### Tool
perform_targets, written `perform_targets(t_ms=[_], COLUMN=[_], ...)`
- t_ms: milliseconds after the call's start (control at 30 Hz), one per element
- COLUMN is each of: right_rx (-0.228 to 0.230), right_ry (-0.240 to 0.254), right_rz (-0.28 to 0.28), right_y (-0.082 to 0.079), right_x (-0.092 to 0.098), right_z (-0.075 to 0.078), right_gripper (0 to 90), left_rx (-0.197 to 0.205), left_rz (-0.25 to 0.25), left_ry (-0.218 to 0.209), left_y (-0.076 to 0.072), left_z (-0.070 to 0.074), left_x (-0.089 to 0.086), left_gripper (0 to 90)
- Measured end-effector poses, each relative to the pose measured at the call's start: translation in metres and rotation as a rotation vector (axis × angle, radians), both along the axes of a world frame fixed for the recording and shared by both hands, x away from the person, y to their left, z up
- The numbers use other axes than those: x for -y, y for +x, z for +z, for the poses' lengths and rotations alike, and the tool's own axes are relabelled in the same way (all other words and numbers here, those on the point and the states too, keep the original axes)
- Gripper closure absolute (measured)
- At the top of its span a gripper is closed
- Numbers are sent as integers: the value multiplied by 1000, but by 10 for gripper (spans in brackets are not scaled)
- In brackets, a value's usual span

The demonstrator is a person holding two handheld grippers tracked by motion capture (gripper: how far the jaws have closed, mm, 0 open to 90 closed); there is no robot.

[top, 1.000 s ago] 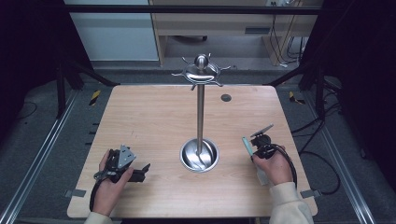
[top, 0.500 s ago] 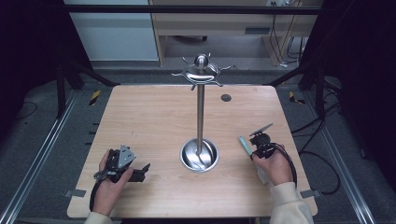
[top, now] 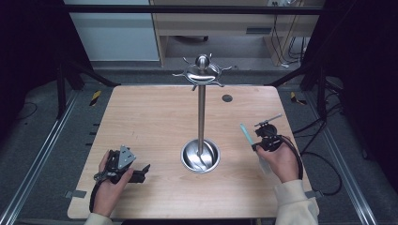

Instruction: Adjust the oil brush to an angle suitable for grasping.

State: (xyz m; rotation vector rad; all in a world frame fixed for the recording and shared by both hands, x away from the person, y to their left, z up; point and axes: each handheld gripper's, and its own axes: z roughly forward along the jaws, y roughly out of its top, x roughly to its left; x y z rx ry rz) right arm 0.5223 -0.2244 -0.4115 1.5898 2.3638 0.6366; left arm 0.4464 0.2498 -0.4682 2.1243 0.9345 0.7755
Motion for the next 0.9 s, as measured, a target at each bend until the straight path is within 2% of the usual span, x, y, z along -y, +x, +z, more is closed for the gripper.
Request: perform_targets(t_ms=[133, 167, 200, 233, 267, 300, 433, 567, 900], right_rx=[49, 70, 116, 116, 139, 174, 193, 226, 329], right_ry=[18, 24, 55, 55, 73, 121, 123, 165, 207], right_rz=[-6, 1, -3, -3, -1, -1, -1, 8, 49], right_y=[6, 7, 6, 6, 5, 2, -1, -6, -23], right_x=[1, 2, 4, 4, 7, 10, 13, 15, 14], right_z=[27, 35, 49, 49, 54, 58, 60, 64, 88], right_gripper=[827, 827, 827, 827, 827, 827, 826, 827, 827], left_rx=[4, 4, 4, 4, 3, 5, 6, 7, 9], left_rz=[2, 3, 3, 2, 4, 3, -1, -4, -5], left_ry=[-4, -4, -3, -5, -4, -8, -9, -9, -9], left_y=[-1, -1, 0, 0, 0, 0, 0, 1, 0], left_z=[1, 1, 1, 1, 1, 1, 1, 1, 2], left_x=[0, -1, -1, -1, -2, -2, -1, 0, 0], left_gripper=[25, 25, 25, 25, 25, 25, 25, 25, 25])
